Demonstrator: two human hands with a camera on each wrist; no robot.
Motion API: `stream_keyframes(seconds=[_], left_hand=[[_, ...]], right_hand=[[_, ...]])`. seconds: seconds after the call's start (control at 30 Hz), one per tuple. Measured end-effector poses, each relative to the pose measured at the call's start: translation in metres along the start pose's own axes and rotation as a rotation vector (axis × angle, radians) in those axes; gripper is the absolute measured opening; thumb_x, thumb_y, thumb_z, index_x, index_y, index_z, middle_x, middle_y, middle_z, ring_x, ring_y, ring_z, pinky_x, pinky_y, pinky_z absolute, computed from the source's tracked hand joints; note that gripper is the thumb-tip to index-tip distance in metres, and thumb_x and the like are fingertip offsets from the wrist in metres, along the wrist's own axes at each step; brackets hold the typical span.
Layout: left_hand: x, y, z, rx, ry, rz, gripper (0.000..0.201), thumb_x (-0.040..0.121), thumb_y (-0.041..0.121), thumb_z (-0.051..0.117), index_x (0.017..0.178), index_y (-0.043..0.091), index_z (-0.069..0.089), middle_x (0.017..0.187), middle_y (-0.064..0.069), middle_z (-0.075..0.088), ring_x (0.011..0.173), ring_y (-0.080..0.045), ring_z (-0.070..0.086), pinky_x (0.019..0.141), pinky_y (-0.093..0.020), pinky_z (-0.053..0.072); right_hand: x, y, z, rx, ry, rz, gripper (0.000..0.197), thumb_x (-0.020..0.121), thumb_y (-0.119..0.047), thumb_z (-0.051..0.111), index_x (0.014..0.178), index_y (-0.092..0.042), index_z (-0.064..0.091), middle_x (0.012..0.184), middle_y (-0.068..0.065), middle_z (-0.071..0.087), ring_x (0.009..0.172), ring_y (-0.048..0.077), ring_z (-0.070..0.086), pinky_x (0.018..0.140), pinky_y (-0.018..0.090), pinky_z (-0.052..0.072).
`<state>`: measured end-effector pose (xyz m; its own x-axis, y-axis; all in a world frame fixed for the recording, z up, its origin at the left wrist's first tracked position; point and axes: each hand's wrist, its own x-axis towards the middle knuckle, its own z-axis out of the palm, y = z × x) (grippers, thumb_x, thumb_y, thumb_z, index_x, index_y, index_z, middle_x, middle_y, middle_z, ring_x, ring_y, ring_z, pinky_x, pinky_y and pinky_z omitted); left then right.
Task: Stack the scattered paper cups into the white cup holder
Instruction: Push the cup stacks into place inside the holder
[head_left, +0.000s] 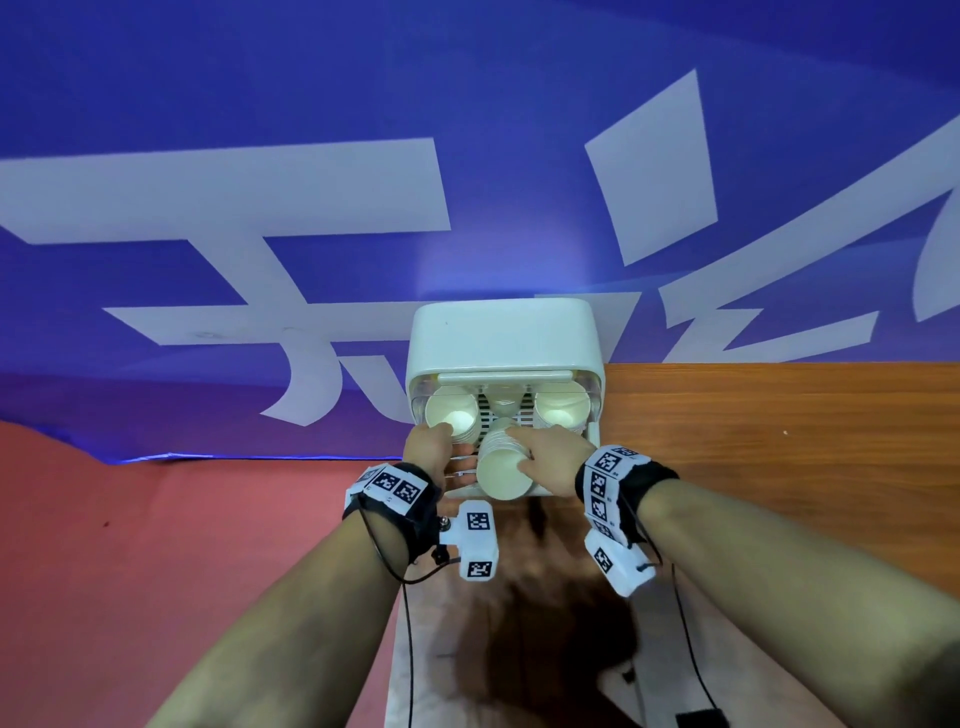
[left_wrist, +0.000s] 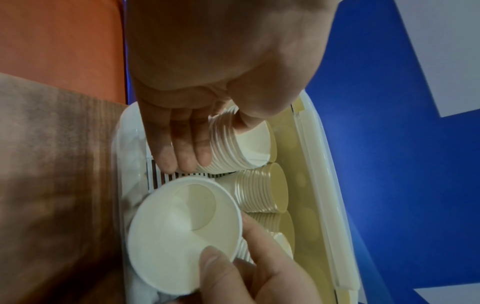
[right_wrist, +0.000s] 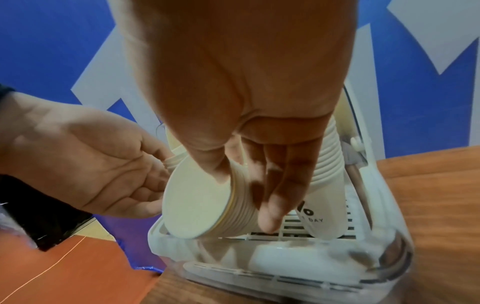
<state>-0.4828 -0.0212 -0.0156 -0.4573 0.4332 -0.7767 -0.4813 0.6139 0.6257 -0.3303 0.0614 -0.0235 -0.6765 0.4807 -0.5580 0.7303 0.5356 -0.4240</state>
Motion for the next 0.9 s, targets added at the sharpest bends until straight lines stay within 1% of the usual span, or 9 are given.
stream_keyframes(seconds=[0.07,0.17,0.3,0.4,0.57,0.67,0.73,0.83,0.9], left_hand=[[0.000,0.001,0.000,0.010,0.009,0.000,0.025,0.095,0.011,0.034,0.114,0.007,0.050,0.087,-0.017,0.064,0.069,-0.030,0.062,0.060,-0.038,0.055],[0.001,0.002,0.000,0.024,0.021,-0.007,0.028,0.094,0.009,0.031,0.117,0.006,0.048,0.085,-0.016,0.063,0.067,-0.028,0.060,0.061,-0.037,0.053],[0.002,0.003,-0.001,0.036,0.031,-0.008,0.029,0.094,0.008,0.030,0.117,0.004,0.047,0.084,-0.017,0.062,0.061,-0.026,0.059,0.059,-0.036,0.052],[0.002,0.002,-0.002,0.037,0.040,-0.013,0.033,0.093,0.009,0.030,0.122,0.004,0.044,0.082,-0.017,0.063,0.058,-0.026,0.058,0.061,-0.038,0.054],[0.002,0.002,-0.005,0.044,0.050,-0.019,0.037,0.092,0.009,0.030,0.125,0.002,0.046,0.075,-0.014,0.062,0.057,-0.026,0.058,0.061,-0.038,0.055],[0.000,0.004,-0.005,0.058,0.044,-0.011,0.037,0.092,0.008,0.030,0.125,0.003,0.046,0.076,-0.014,0.063,0.058,-0.026,0.059,0.062,-0.038,0.055],[0.000,0.004,-0.005,0.059,0.044,-0.010,0.038,0.091,0.008,0.031,0.126,0.003,0.046,0.079,-0.014,0.064,0.059,-0.026,0.059,0.061,-0.038,0.056],[-0.001,0.004,-0.005,0.062,0.036,-0.007,0.036,0.091,0.009,0.033,0.124,0.002,0.048,0.081,-0.014,0.064,0.059,-0.026,0.059,0.062,-0.038,0.055],[-0.002,0.004,-0.006,0.056,0.027,-0.007,0.034,0.092,0.010,0.034,0.122,0.002,0.048,0.082,-0.014,0.065,0.060,-0.026,0.058,0.062,-0.037,0.054]], right_hand=[[0.003,-0.001,-0.001,0.019,0.014,0.045,0.033,0.092,-0.013,0.039,0.124,-0.015,0.046,0.092,0.012,0.061,0.079,0.028,0.059,0.065,0.036,0.050],[0.009,0.000,-0.005,0.021,0.061,0.127,0.035,0.089,-0.004,0.036,0.122,-0.010,0.049,0.099,0.017,0.063,0.082,0.031,0.062,0.071,0.040,0.056],[0.017,-0.001,-0.010,0.063,0.102,0.214,0.028,0.090,-0.003,0.038,0.111,-0.003,0.057,0.100,0.017,0.065,0.085,0.032,0.066,0.069,0.037,0.056],[0.021,-0.004,-0.009,0.177,0.121,0.259,0.028,0.088,-0.002,0.036,0.106,0.002,0.057,0.092,0.020,0.067,0.081,0.034,0.069,0.072,0.043,0.059],[0.029,-0.006,-0.007,0.392,0.186,0.275,0.033,0.085,-0.005,0.032,0.115,-0.005,0.045,0.085,0.021,0.065,0.063,0.036,0.070,0.061,0.051,0.060],[0.030,-0.008,-0.007,0.449,0.192,0.287,0.034,0.086,-0.004,0.032,0.118,-0.006,0.044,0.084,0.022,0.066,0.060,0.035,0.070,0.058,0.053,0.059],[0.028,-0.010,-0.008,0.505,0.205,0.292,0.035,0.088,-0.002,0.031,0.120,-0.006,0.042,0.084,0.023,0.066,0.058,0.035,0.070,0.056,0.051,0.059],[0.022,-0.013,-0.009,0.525,0.227,0.252,0.048,0.091,-0.005,0.031,0.138,-0.015,0.030,0.082,0.021,0.066,0.055,0.031,0.070,0.050,0.040,0.059],[0.019,-0.011,-0.009,0.495,0.252,0.191,0.052,0.092,-0.011,0.034,0.142,-0.022,0.025,0.080,0.018,0.067,0.055,0.029,0.070,0.052,0.041,0.060]])
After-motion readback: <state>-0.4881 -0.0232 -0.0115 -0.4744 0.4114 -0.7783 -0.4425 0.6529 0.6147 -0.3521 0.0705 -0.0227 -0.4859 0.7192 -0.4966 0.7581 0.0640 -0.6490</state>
